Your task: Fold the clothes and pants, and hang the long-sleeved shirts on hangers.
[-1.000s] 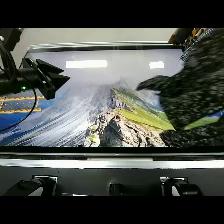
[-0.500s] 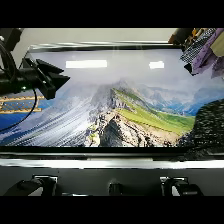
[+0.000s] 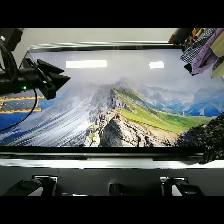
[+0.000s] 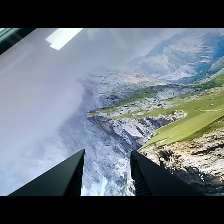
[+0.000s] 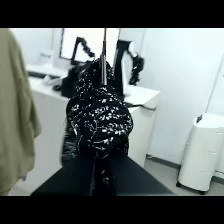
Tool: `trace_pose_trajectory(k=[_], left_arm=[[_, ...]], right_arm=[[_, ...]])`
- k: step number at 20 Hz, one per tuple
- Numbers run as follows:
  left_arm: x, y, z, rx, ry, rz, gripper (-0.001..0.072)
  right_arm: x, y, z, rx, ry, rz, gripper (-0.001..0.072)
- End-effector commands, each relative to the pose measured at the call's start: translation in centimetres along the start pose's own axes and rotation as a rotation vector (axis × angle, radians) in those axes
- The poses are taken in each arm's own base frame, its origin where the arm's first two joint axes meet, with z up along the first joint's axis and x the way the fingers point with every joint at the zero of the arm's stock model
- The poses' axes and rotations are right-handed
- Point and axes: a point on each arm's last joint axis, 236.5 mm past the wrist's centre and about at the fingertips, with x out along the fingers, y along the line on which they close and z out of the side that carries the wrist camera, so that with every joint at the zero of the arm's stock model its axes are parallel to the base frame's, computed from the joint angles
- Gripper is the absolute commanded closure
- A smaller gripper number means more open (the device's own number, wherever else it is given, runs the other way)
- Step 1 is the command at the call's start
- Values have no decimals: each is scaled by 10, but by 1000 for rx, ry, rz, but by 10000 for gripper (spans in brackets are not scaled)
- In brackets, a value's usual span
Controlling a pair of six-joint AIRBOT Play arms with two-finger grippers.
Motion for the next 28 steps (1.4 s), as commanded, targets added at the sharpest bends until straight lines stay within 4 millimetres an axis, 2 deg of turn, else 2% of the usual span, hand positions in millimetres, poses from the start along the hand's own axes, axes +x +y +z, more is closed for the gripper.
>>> trace_pose_trajectory(k=[1, 4, 10, 15, 23, 28], left_arm=[[0, 0, 0, 0, 1, -1, 362], [0, 0, 0, 0, 1, -1, 362], [0, 0, 0, 0, 1, -1, 362], [1, 0, -1, -1, 3, -1, 370], [6, 1, -4, -6, 13, -6, 370], [6, 4, -7, 2, 22, 4, 370]], right_arm=[[24, -6, 23, 63, -69, -32, 688], [33, -22, 36, 66, -109, -74, 688], [51, -53, 25, 96, -103, -158, 688], [79, -75, 4, 161, -72, -185, 688], [105, -126, -9, 251, -124, -284, 688], [125, -143, -30, 311, -102, -288, 687]])
